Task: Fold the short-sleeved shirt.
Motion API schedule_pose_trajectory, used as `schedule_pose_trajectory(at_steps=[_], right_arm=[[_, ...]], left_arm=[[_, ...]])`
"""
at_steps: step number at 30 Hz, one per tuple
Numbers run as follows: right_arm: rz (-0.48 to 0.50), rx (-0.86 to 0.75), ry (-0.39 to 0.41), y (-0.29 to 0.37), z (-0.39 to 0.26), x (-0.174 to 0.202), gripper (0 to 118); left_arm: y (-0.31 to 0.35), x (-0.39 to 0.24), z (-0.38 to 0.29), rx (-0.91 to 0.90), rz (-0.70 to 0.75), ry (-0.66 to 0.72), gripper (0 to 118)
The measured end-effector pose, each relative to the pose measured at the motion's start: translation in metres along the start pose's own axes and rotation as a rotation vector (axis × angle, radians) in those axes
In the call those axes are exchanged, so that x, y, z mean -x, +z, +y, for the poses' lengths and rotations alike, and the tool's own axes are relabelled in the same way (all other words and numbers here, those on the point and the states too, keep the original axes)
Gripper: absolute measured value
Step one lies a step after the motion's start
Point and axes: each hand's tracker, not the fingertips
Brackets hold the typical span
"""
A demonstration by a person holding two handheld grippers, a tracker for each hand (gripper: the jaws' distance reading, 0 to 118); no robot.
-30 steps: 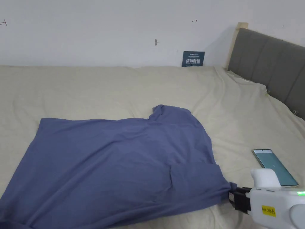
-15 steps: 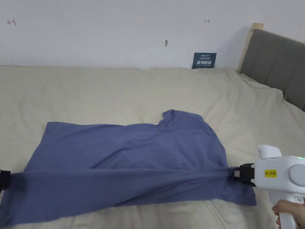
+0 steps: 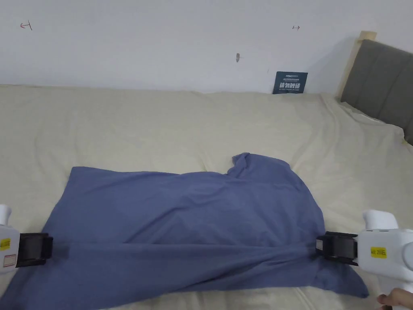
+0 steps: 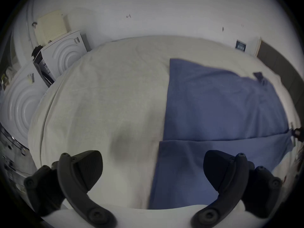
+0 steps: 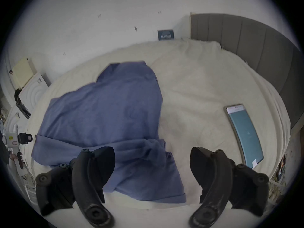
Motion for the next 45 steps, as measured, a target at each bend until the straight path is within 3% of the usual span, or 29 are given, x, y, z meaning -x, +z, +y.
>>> schedule_pose_trajectory(at_steps=[6,9,10,11,12,13,14,16,22,26,27,28,29,30,31,38,41,42,45], right_arm=[[0.076,-0.078,0.015,0.052,-0.010,0.013,95],[0.087,-0.079,0.053,0.071,-0.029,0.028,94],[0.093,-0.078,0.073,0.077,-0.037,0.031,80],[0.102,-0.082,0.088,0.081,-0.045,0.034,54],[0.118,-0.081,0.099,0.082,-0.053,0.041,14],[0.124,-0.068,0.108,0.082,-0.062,0.046,0],[0.115,-0.066,0.105,0.081,-0.070,0.048,0],[0.126,-0.029,0.141,0.077,-0.089,0.055,0],[0.130,0.030,0.095,0.063,-0.119,0.058,0],[0.108,0.046,0.123,0.058,-0.120,0.062,0],[0.096,0.050,0.138,0.056,-0.121,0.063,0],[0.093,0.051,0.140,0.056,-0.117,0.066,0],[0.099,0.053,0.138,0.055,-0.115,0.067,0],[0.109,0.057,0.133,0.054,-0.116,0.067,0],[0.120,0.060,0.121,0.053,-0.117,0.068,0],[0.121,0.087,0.125,0.045,-0.106,0.075,0],[0.118,0.090,0.108,0.043,-0.102,0.072,0],[0.118,0.093,0.092,0.041,-0.103,0.071,0],[0.123,0.111,0.074,0.040,-0.103,0.068,0]], left_arm=[[0.060,-0.004,-0.019,-0.017,-0.142,0.043,118],[0.081,-0.013,-0.047,-0.039,-0.106,-0.019,101],[0.086,-0.016,-0.056,-0.042,-0.094,-0.030,81],[0.089,-0.018,-0.065,-0.041,-0.092,-0.037,64],[0.091,-0.019,-0.075,-0.041,-0.094,-0.038,45],[0.092,-0.018,-0.084,-0.043,-0.101,-0.033,20],[0.086,-0.016,-0.088,-0.031,-0.114,-0.021,7],[0.084,-0.016,-0.104,-0.011,-0.101,-0.001,0],[0.075,-0.005,-0.123,0.049,-0.109,-0.010,0],[0.073,0.009,-0.110,0.028,-0.123,0.027,5],[0.072,0.012,-0.103,0.017,-0.147,0.034,18],[0.068,0.013,-0.097,0.013,-0.139,0.024,61],[0.062,0.014,-0.092,0.006,-0.131,0.023,93],[0.057,0.014,-0.086,0.001,-0.124,0.018,113],[0.054,0.016,-0.081,-0.024,-0.114,0.020,118],[0.001,0.027,-0.062,0.066,-0.058,0.033,118],[-0.015,0.017,-0.066,0.144,-0.151,0.025,115],[-0.016,0.007,-0.070,0.124,-0.026,-0.026,115],[-0.003,-0.003,-0.068,0.087,-0.021,-0.033,94]])
